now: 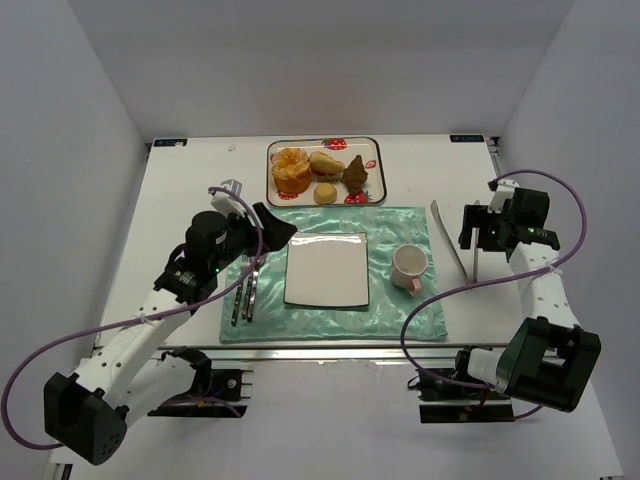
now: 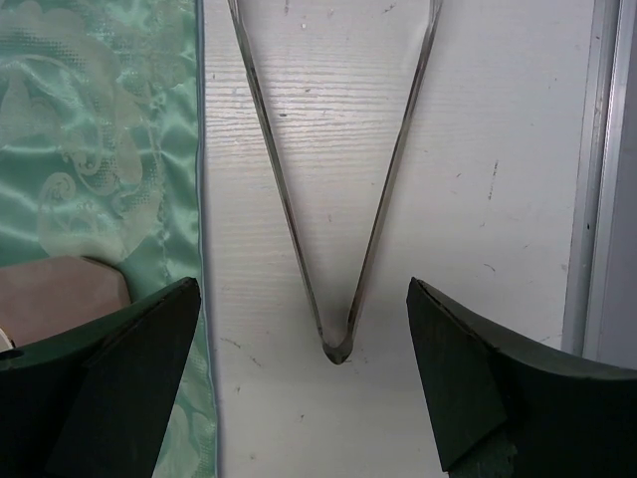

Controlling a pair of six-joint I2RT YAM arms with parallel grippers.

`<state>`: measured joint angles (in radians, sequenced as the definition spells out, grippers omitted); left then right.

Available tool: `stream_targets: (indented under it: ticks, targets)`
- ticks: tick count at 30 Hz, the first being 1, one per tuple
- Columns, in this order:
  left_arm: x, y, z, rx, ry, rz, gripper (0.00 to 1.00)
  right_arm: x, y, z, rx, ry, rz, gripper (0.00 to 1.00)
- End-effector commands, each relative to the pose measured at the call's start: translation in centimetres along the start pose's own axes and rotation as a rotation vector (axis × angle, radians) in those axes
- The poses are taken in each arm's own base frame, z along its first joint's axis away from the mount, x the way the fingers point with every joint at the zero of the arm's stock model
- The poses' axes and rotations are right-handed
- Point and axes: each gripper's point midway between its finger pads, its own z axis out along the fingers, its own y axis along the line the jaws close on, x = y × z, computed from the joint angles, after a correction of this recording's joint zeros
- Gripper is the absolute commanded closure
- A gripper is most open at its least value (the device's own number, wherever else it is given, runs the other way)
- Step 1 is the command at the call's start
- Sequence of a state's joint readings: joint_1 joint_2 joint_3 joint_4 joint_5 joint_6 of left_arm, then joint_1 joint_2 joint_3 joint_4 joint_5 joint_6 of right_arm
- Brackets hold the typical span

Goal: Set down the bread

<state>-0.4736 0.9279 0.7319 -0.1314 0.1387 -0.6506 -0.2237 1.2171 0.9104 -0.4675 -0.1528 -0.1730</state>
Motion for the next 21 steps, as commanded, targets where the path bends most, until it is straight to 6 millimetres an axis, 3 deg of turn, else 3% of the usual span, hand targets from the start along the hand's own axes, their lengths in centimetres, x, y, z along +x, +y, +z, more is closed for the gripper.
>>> stream_targets:
  ticks: [1, 5, 8, 11, 12, 13, 14, 17, 21]
  targets:
    - [-0.8, -0.5, 0.1, 0.011, -0.025, 0.018, 0.02, -2.5, -0.6, -0.6, 0.004, -0.082, -0.057, 0.11]
    - [-0.7, -0.4, 0.3, 0.011, -0.021, 0.020, 0.02, -1.8, 0.8, -0.9, -0.120, -0.059, -0.219, 0.11]
    - [-0.9, -0.5, 0.4, 0.010, -0.022, 0.026, 0.02, -1.2, 0.1, -0.4, -0.105, -0.034, -0.228, 0.17]
    - [-0.7, -0.3, 0.4, 0.007, -0.018, 0.027, 0.02, -0.7, -0.5, 0.0, -0.094, -0.018, -0.221, 0.31]
    - [-0.7, -0.3, 0.3, 0.007, -0.020, 0.027, 0.02, -0.3, -0.6, 0.2, -0.095, -0.008, -0.218, 0.45]
    - [-0.8, -0.3, 0.3, 0.006, -0.024, 0.029, 0.02, 0.0, -0.7, 0.4, -0.092, 0.004, -0.215, 0.52]
    - [-0.6, -0.2, 0.2, 0.005, -0.022, 0.027, 0.02, 0.2, -0.8, 0.6, -0.088, 0.008, -0.210, 0.52]
    - [-0.4, -0.2, 0.1, 0.015, -0.028, 0.022, 0.02, 1.0, -0.9, 1.0, -0.099, 0.043, -0.226, 0.12]
    - [0.1, -0.1, 0.3, 0.021, -0.011, 0.020, 0.02, 2.1, -1.8, 2.6, -0.084, 0.115, -0.221, 0.11]
